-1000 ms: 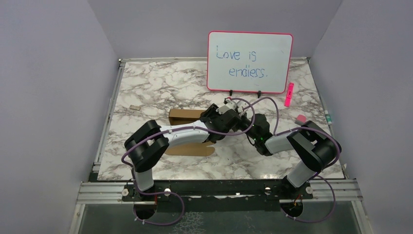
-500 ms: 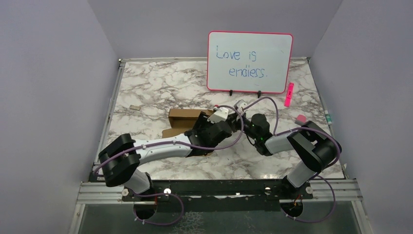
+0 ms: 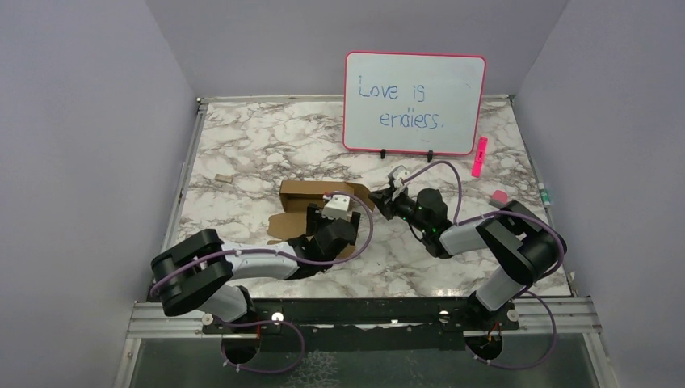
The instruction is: Fold the paper box
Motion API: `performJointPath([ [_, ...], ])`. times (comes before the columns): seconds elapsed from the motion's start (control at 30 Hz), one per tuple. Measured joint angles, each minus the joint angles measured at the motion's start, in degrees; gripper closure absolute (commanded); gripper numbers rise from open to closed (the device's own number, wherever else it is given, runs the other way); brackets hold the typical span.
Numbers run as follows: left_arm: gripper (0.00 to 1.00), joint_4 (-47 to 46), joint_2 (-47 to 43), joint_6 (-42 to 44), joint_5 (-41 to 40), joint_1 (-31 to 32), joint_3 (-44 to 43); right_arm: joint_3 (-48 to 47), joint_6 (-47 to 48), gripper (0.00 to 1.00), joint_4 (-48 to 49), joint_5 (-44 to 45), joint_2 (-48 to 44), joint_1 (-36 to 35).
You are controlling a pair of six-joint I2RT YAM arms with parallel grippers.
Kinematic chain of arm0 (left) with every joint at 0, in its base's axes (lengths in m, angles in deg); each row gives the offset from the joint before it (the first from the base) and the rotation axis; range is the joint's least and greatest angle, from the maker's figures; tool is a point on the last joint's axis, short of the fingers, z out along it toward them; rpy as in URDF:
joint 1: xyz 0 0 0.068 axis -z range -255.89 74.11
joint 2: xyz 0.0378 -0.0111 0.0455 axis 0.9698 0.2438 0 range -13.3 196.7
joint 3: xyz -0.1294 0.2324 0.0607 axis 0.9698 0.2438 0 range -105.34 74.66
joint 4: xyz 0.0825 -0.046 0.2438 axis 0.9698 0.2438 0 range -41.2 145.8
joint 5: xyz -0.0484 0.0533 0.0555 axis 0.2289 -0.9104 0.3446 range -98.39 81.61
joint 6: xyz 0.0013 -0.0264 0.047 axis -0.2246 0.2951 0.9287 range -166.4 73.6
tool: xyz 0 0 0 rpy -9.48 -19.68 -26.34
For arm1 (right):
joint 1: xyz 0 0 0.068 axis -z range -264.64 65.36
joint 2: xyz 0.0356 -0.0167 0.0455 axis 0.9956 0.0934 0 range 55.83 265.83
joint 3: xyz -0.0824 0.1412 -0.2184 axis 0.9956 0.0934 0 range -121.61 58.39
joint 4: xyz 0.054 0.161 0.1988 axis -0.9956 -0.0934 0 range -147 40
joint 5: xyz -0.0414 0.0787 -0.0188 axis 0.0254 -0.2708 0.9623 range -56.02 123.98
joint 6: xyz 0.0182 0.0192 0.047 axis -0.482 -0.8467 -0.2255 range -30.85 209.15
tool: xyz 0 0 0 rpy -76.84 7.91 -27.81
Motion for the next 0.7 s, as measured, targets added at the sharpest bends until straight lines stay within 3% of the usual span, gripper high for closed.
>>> performJointPath([
  [0.7, 0.11, -25.4, 17.4, 0.1, 2.6, -7.7, 0.2, 0.5, 0.0, 0.86, 0.0, -0.5, 0.0, 0.0],
])
